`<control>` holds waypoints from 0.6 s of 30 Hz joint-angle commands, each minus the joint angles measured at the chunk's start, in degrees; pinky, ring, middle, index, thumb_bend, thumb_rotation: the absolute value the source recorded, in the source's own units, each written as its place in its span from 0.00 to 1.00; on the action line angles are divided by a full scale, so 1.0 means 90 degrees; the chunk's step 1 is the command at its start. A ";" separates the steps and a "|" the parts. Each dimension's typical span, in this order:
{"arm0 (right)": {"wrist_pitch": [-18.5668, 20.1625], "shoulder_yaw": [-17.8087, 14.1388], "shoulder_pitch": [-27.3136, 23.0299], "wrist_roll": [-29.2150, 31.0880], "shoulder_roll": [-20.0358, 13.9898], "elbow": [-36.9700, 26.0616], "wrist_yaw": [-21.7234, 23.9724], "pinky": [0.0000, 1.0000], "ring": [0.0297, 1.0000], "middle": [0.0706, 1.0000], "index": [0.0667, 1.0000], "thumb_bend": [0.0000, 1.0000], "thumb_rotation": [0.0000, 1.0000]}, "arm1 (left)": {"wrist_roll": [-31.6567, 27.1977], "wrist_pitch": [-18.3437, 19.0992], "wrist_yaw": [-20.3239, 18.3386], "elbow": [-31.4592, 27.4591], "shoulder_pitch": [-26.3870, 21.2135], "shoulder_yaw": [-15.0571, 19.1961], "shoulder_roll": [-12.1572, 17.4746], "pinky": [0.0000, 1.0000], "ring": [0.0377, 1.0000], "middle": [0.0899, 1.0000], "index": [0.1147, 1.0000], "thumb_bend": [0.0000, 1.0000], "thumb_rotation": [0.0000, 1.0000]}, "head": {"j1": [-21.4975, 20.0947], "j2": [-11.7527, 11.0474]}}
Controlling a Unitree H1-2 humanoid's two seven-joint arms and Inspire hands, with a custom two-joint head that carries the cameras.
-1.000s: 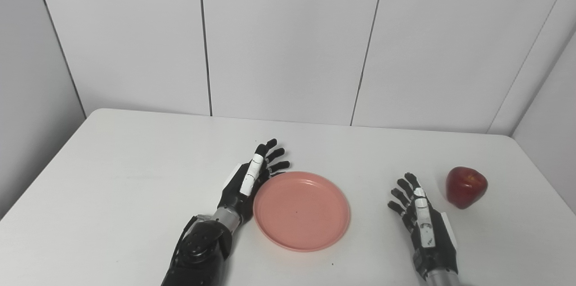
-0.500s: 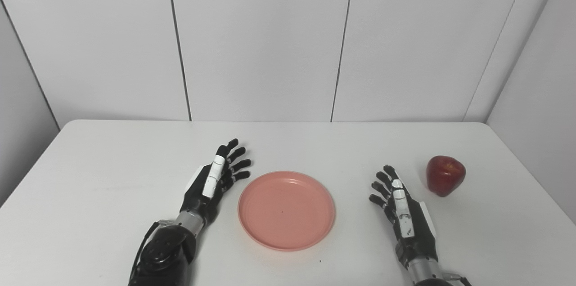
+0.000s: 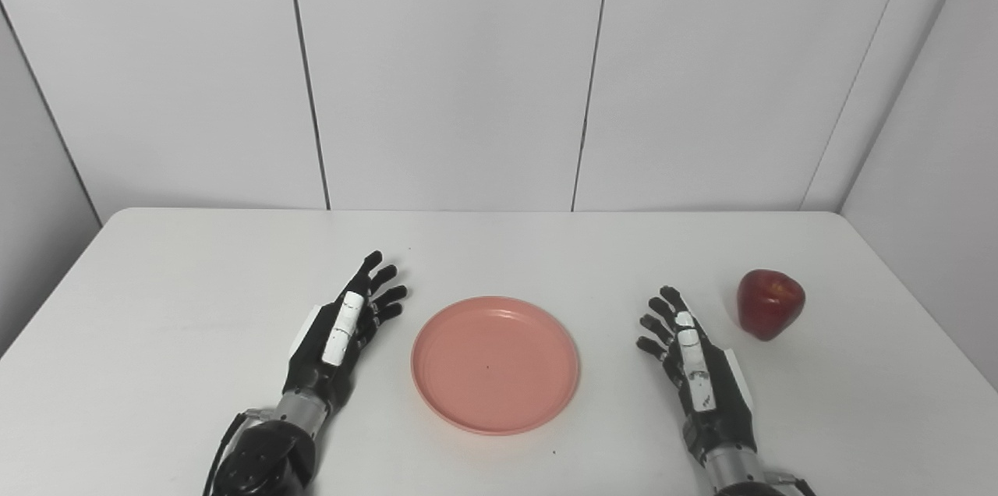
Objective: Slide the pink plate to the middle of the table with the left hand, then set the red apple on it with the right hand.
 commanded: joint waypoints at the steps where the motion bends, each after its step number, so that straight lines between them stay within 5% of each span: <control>1: -0.0562 0.0183 0.0155 -0.0260 -0.0044 0.0022 0.0102 0.80 0.86 0.89 0.92 0.91 0.94 | 0.0020 -0.0149 -0.0032 0.0247 0.0059 0.0011 0.0041 0.89 0.88 0.95 0.95 0.85 0.91 | -0.0084 -0.0019; 7: -0.1189 0.0368 -0.0029 -0.1379 -0.0357 -0.0557 -0.0201 0.74 0.82 0.86 0.89 0.79 0.91 | -0.0041 -0.0140 -0.0038 0.0499 -0.0038 0.0058 -0.0010 0.85 0.87 0.94 0.93 0.83 0.89 | -0.0394 -0.0112; 18: -0.0567 -0.0043 -0.1031 -0.2867 -0.1153 -0.1492 -0.0471 0.71 0.78 0.81 0.86 0.77 0.83 | -0.0098 -0.0296 -0.0195 0.0917 -0.0271 -0.0010 -0.0135 0.87 0.88 0.93 0.93 0.81 0.91 | -0.1240 -0.0438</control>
